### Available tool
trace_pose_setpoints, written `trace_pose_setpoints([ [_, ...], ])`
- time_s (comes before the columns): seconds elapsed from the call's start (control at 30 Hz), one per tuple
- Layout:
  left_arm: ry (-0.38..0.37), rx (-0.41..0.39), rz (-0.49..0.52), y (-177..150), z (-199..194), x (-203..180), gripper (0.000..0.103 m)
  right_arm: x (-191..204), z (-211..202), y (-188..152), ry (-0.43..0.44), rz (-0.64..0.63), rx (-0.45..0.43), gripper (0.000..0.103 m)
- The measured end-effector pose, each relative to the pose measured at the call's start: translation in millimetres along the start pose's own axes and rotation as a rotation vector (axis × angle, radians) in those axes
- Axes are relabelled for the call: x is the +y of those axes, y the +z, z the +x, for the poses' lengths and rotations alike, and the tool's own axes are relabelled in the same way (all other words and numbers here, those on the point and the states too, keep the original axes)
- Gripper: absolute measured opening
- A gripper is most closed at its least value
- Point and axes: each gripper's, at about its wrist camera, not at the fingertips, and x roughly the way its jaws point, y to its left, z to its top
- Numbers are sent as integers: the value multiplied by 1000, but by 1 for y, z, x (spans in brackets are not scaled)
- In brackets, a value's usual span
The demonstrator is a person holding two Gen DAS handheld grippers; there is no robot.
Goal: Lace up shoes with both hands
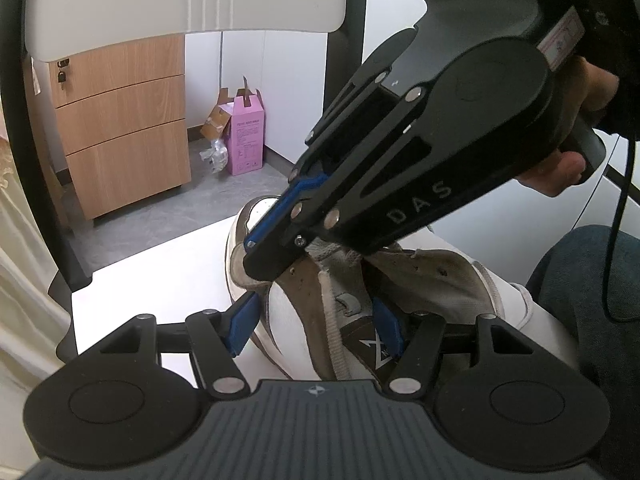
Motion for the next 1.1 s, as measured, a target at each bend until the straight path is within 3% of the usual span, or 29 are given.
trace_pose_setpoints([
  [0.07,3,0,4,-1,0,-1,66,-1,-3,1,-13,38,-14,3],
  [0.27,12,4,2,-1,1,-3,66,5,-31,9,4,229,-262,3],
  [0.4,18,4,6,-1,1,-4,67,14,-53,31,-9,254,-387,3],
  [0.57,25,1,3,-1,3,-5,68,16,-104,62,-31,308,-566,3],
  [0.87,36,4,-13,0,7,-2,68,39,-207,111,-91,289,-847,3],
  [0.93,38,5,-22,-1,7,-2,68,43,-225,121,-119,272,-887,3],
  [1.1,42,6,-41,-2,4,-2,68,32,-222,124,-197,302,-816,3],
])
